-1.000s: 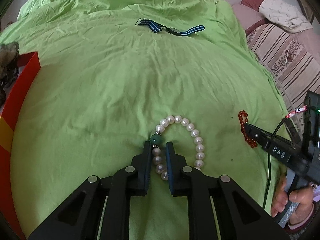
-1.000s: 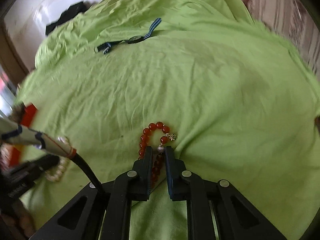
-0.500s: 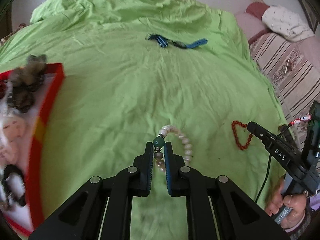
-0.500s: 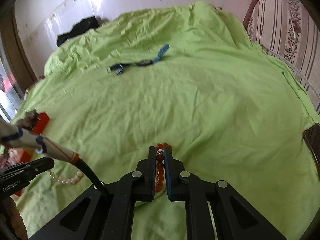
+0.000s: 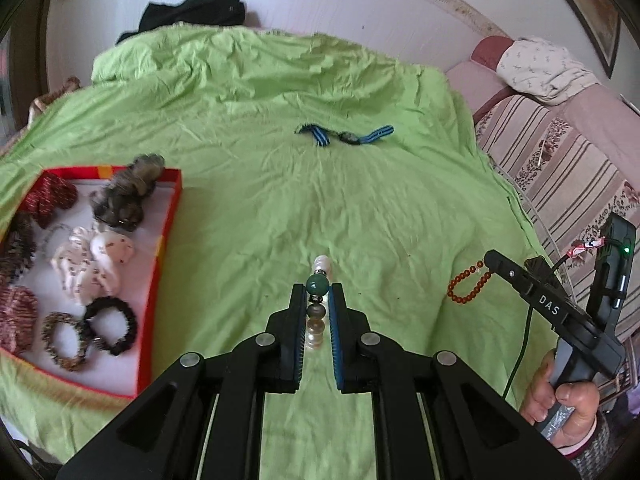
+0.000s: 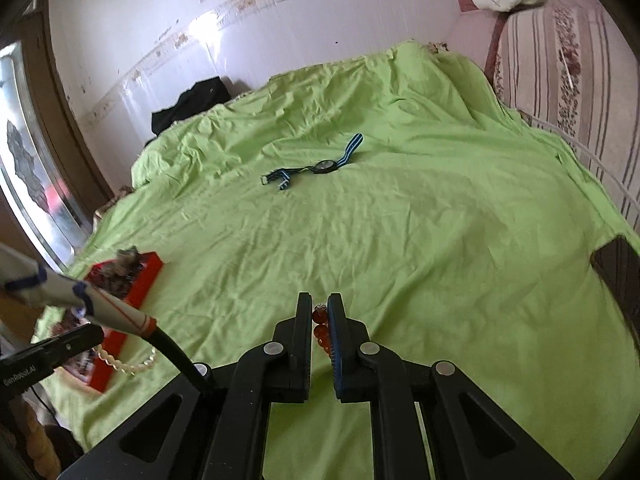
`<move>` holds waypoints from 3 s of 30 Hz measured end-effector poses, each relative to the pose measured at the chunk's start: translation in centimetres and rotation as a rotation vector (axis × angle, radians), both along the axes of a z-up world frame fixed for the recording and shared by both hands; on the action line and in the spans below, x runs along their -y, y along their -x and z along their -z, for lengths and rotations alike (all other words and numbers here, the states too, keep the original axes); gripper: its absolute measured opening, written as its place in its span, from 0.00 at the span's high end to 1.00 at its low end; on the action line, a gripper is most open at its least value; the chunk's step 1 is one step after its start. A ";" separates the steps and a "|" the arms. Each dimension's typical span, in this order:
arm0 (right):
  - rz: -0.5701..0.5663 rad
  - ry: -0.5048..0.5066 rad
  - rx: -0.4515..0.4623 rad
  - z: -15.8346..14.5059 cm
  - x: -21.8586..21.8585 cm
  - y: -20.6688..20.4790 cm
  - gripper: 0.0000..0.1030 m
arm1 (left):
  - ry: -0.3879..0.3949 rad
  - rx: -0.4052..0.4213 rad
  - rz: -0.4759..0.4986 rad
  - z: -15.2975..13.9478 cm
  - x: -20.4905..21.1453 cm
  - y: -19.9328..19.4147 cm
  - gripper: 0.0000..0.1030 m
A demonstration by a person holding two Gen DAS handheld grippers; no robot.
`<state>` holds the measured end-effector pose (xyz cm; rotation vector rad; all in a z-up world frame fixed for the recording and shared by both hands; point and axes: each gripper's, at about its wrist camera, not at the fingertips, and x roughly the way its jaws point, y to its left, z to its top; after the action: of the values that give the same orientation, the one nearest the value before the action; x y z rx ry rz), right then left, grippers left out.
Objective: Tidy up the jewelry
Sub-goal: 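Lift both bracelets and carry them toward the tray, then lower the pearl and red bracelets into the tray and open both tools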
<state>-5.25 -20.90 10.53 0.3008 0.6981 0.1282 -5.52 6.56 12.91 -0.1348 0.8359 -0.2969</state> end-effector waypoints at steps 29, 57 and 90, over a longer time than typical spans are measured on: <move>-0.196 0.107 0.062 -6.1 -10.6 8.4 0.92 | -0.162 0.208 -0.192 -4.7 -7.0 9.5 0.90; -0.387 0.192 0.101 -9.8 -19.3 7.9 0.92 | -0.213 0.212 -0.282 -5.8 -11.0 9.4 0.90; -0.494 0.205 0.060 -9.1 -31.0 -3.7 0.92 | -0.146 0.239 -0.414 -4.8 -23.8 -5.6 0.90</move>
<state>-1.55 10.06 19.68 -0.0769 0.7090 0.5301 0.03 30.35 17.72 -0.1300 0.5725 0.1363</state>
